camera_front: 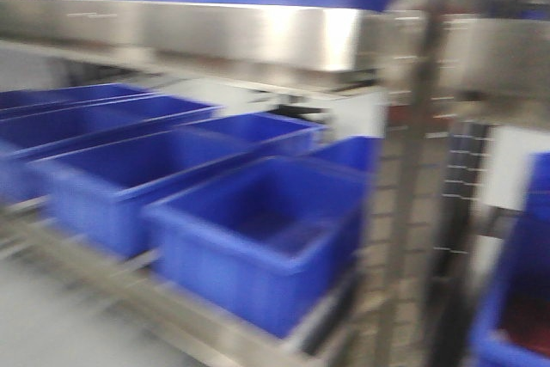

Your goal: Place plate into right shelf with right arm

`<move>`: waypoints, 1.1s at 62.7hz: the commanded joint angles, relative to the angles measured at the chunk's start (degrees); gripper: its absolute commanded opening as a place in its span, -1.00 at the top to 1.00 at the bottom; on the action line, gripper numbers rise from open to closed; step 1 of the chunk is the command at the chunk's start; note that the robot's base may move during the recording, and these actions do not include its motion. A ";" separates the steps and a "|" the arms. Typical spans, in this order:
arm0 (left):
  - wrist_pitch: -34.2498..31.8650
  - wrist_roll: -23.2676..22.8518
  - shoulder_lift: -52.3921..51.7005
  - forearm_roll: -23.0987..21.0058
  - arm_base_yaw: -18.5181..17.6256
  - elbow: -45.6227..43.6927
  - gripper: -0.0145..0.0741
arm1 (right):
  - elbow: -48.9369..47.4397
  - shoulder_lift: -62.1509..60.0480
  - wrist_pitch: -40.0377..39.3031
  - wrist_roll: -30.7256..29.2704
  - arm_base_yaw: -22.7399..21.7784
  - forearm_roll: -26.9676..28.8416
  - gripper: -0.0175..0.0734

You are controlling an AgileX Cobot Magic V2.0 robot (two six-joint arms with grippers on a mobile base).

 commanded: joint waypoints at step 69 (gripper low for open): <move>-4.92 -0.16 -0.36 -0.35 0.04 0.57 0.78 | -1.72 -0.42 -5.71 -0.17 -0.28 -0.14 0.47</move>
